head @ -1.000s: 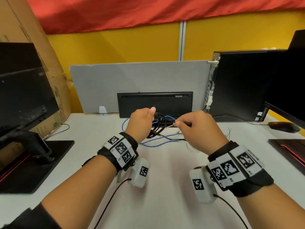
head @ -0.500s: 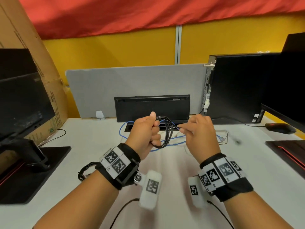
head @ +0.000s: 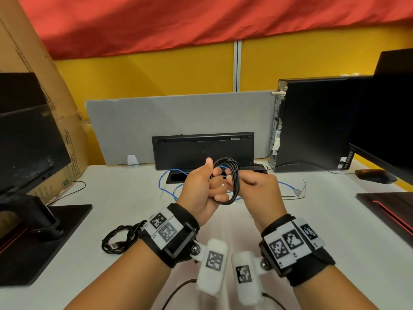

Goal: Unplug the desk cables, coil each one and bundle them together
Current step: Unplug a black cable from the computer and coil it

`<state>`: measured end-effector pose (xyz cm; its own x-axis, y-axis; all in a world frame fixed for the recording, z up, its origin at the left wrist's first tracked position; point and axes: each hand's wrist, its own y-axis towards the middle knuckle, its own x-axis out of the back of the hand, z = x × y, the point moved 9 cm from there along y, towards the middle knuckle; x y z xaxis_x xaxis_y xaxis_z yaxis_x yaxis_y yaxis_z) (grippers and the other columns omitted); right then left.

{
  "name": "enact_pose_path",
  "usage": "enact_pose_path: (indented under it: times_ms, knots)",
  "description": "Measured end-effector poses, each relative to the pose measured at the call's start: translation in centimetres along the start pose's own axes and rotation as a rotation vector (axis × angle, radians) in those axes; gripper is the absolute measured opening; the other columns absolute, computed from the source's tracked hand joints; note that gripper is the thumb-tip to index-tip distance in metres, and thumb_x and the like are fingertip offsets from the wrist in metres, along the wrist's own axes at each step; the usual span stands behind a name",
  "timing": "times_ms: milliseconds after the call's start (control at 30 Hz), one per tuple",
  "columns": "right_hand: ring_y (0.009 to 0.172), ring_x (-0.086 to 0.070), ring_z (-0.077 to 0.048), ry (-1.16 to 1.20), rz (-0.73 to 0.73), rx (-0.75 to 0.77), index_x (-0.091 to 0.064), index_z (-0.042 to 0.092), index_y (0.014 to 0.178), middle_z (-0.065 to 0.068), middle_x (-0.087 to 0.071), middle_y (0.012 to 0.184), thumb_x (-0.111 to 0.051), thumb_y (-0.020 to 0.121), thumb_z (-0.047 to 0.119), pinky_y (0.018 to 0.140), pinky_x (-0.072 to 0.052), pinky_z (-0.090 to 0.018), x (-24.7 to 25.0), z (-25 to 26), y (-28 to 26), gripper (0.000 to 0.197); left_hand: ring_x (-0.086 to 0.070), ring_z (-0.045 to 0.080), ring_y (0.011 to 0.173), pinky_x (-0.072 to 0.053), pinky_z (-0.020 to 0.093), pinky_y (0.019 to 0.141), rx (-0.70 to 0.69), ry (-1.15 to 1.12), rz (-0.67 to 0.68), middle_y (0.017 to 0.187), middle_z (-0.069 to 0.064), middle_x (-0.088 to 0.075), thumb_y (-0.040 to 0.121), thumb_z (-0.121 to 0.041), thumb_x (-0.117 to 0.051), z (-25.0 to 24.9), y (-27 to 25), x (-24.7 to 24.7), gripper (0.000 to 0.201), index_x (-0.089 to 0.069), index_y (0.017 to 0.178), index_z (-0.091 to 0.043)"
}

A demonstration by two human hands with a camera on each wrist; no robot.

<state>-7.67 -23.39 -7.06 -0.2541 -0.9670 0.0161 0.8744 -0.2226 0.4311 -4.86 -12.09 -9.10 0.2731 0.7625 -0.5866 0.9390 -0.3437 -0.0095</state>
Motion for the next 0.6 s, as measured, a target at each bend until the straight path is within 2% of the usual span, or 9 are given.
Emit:
enact_pose_path:
  times_ms: [67, 200, 233, 300, 333, 400, 500, 600]
  knots:
    - [0.089, -0.068, -0.039, 0.122, 0.038, -0.071, -0.079, 0.013, 0.088, -0.017, -0.074, 0.085, -0.066, 0.085, 0.001, 0.085, -0.056, -0.052, -0.4, -0.3, -0.3, 0.018, -0.008, 0.009, 0.047, -0.021, 0.019, 0.039, -0.032, 0.028, -0.001, 0.050, -0.006, -0.018, 0.103, -0.040, -0.033, -0.2, 0.0, 0.0, 0.044, -0.041, 0.069, -0.015]
    - [0.097, -0.069, -0.034, 0.415, 0.138, -0.200, -0.076, 0.002, 0.093, -0.019, -0.073, 0.096, -0.052, 0.089, -0.002, 0.084, -0.058, -0.033, -0.8, -0.5, -0.6, 0.025, -0.014, 0.008, 0.043, -0.021, 0.021, 0.040, -0.107, 0.119, -0.029, 0.050, -0.005, -0.020, 0.103, -0.040, -0.034, -0.7, -0.2, 0.3, 0.043, -0.041, 0.069, -0.014]
    - [0.096, -0.069, -0.030, 0.438, 0.151, -0.198, -0.076, 0.004, 0.094, -0.018, -0.074, 0.096, -0.051, 0.091, 0.001, 0.083, -0.057, -0.032, -1.0, -0.3, -0.8, 0.025, -0.015, 0.009, 0.042, -0.021, 0.021, 0.040, -0.125, 0.131, -0.035, 0.050, -0.005, -0.020, 0.104, -0.039, -0.034, -0.8, -0.2, 0.4, 0.043, -0.040, 0.069, -0.014]
    - [0.091, -0.070, -0.020, 0.332, 0.127, -0.139, -0.073, 0.017, 0.104, -0.010, -0.075, 0.091, -0.058, 0.091, 0.011, 0.084, -0.056, -0.031, -1.0, 0.2, -1.1, 0.020, -0.016, 0.009, 0.042, -0.021, 0.021, 0.042, -0.173, 0.172, -0.045, 0.050, -0.004, -0.020, 0.104, -0.039, -0.034, -1.2, -0.1, 0.5, 0.043, -0.041, 0.069, -0.014]
    - [0.090, -0.070, -0.017, 0.272, 0.097, -0.109, -0.066, 0.026, 0.114, -0.007, -0.075, 0.089, -0.062, 0.090, 0.012, 0.086, -0.055, -0.029, -0.9, 0.4, -1.2, 0.027, -0.017, 0.010, 0.042, -0.022, 0.022, 0.042, -0.202, 0.209, -0.051, 0.050, -0.004, -0.021, 0.104, -0.038, -0.034, -1.5, -0.1, 0.4, 0.043, -0.041, 0.070, -0.014]
    - [0.091, -0.070, -0.016, 0.269, 0.056, -0.084, -0.050, 0.034, 0.128, -0.005, -0.075, 0.088, -0.063, 0.089, 0.006, 0.091, -0.053, -0.031, -0.6, 0.4, -1.2, 0.050, -0.018, 0.011, 0.043, -0.022, 0.024, 0.044, -0.232, 0.270, -0.052, 0.051, -0.003, -0.021, 0.104, -0.038, -0.035, -1.8, -0.1, 0.2, 0.042, -0.043, 0.070, -0.014]
    - [0.092, -0.069, -0.019, 0.361, 0.048, -0.091, -0.042, 0.034, 0.135, -0.007, -0.073, 0.088, -0.059, 0.090, -0.003, 0.097, -0.048, -0.039, -0.3, 0.3, -1.0, 0.061, -0.019, 0.012, 0.045, -0.024, 0.025, 0.044, -0.218, 0.306, -0.037, 0.051, -0.003, -0.023, 0.104, -0.038, -0.036, -1.8, 0.1, 0.0, 0.042, -0.045, 0.071, -0.014]
    - [0.082, -0.066, -0.017, 0.500, 0.069, -0.133, -0.040, 0.032, 0.136, -0.007, -0.070, 0.084, -0.053, 0.090, -0.010, 0.091, -0.050, -0.037, -0.5, 0.0, -0.9, 0.064, -0.019, 0.012, 0.045, -0.026, 0.025, 0.044, -0.222, 0.344, -0.008, 0.050, -0.003, -0.024, 0.104, -0.037, -0.036, -1.9, 0.2, -0.4, 0.040, -0.046, 0.073, -0.014]
